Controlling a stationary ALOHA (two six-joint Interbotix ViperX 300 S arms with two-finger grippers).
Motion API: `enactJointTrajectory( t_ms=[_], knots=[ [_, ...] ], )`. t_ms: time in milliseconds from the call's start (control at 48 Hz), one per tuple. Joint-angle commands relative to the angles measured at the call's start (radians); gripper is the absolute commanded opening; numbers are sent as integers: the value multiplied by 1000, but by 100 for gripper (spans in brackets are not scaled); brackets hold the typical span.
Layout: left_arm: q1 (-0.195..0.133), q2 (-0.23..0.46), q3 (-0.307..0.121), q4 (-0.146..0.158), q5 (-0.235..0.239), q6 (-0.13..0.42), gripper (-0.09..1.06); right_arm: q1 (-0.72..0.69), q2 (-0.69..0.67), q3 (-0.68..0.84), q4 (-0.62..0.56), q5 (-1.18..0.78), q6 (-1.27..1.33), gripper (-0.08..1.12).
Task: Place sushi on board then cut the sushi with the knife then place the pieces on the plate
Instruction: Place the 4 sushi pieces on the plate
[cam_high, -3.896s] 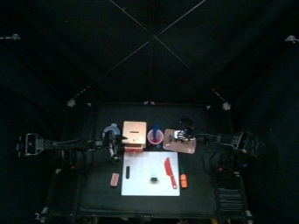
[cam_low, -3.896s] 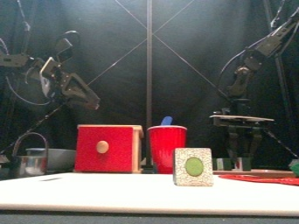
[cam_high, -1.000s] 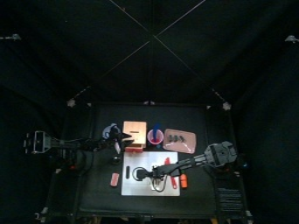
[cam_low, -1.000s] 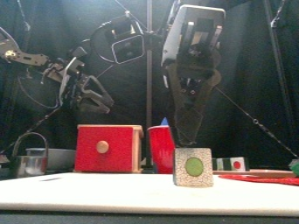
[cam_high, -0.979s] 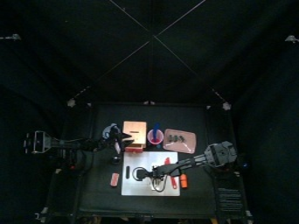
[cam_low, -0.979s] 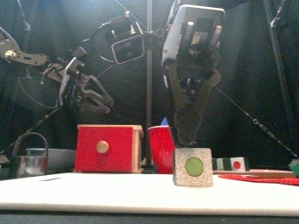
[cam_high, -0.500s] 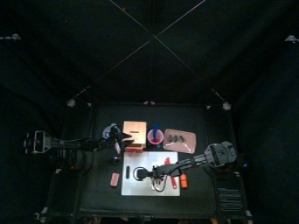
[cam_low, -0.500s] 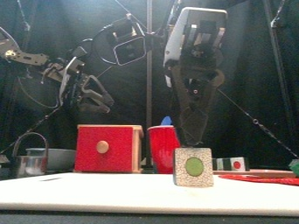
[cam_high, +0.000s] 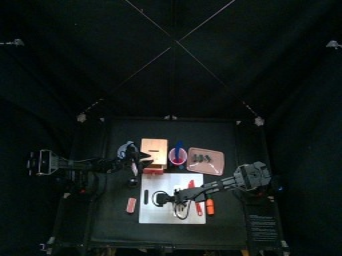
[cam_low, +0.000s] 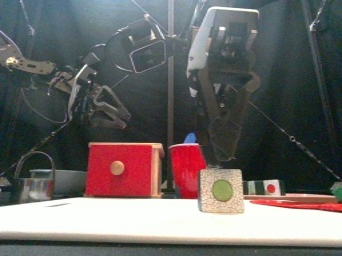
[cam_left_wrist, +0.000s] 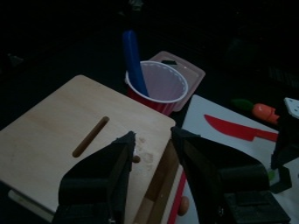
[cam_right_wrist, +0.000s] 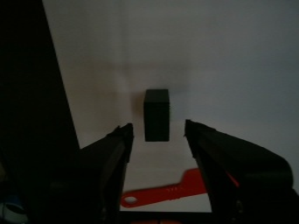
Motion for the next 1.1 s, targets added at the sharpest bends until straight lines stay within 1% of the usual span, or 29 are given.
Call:
enactJointTrajectory(
  t_ms=[21, 208, 333, 375, 562, 646, 771, 896, 1021, 1104],
  knots=[
    [-2, -3, -26, -2, -11, -2, 78, -2, -8, -20, 6, -2, 2, 89],
    [-5, -3, -21, -3, -11, -2, 78, -2, 21, -26, 11, -12, 0, 88],
    [-5, -5, -20, -8, -9, -2, 78, -2, 21, -25, 9, -40, 2, 85],
    [-5, -3, -21, -8, -9, -2, 78, -3, 20, -23, 9, -43, 2, 82],
    [-11, -5, -20, -8, -9, -2, 78, -8, 9, 14, 8, -44, 35, 57],
    [-11, -5, -18, -8, -11, 0, 78, -17, -9, 32, -14, -43, 74, 53],
    [-11, -3, -18, -6, -11, 3, 78, -32, -84, 84, -66, -25, 146, 54],
    [-12, -5, -18, -5, -11, 3, 78, -67, -190, 161, -117, 14, 259, 54],
    [-21, -12, -21, -5, -11, 5, 78, -120, -302, 264, -155, 58, 417, 54],
    [-26, -18, -26, 3, -11, 6, 78, -167, -394, 353, -178, 92, 538, 54]
  ],
)
